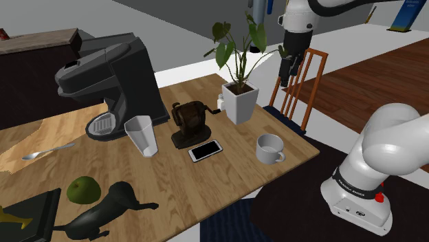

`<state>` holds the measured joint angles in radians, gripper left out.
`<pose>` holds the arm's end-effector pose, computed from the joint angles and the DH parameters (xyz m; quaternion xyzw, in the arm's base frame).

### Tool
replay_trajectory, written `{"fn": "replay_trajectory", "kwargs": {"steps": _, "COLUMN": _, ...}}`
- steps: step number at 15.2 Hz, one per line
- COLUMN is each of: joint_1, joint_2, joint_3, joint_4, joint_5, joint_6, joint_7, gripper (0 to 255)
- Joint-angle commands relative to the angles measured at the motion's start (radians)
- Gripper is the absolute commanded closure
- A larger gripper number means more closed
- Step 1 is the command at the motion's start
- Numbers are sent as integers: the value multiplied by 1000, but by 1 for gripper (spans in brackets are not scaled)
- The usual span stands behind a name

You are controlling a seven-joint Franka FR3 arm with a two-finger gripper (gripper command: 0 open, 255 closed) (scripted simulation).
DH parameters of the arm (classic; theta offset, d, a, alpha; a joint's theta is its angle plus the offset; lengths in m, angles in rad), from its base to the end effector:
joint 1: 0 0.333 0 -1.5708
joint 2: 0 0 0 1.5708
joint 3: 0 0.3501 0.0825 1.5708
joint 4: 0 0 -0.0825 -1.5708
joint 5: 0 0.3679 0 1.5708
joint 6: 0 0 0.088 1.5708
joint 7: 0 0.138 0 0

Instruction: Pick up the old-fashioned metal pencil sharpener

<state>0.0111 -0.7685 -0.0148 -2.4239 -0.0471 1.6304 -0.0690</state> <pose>0.2741 -0.0084 0.5531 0.9991 0.0365 -0.0131 0.0179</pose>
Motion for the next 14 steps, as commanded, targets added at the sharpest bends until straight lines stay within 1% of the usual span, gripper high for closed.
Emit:
{"fn": "replay_trajectory", "kwargs": {"steps": 1, "joint_1": 0, "joint_2": 0, "joint_3": 0, "joint_4": 0, "joint_5": 0, "joint_6": 0, "joint_7": 0, "gripper": 0}}
{"fn": "replay_trajectory", "kwargs": {"steps": 8, "joint_1": 40, "joint_2": 287, "joint_3": 46, "joint_4": 124, "joint_5": 28, "joint_6": 116, "joint_7": 18, "gripper": 0}}
{"fn": "replay_trajectory", "kwargs": {"steps": 14, "joint_1": 67, "joint_2": 534, "joint_3": 85, "joint_4": 275, "joint_5": 36, "joint_6": 171, "joint_7": 31, "gripper": 0}}
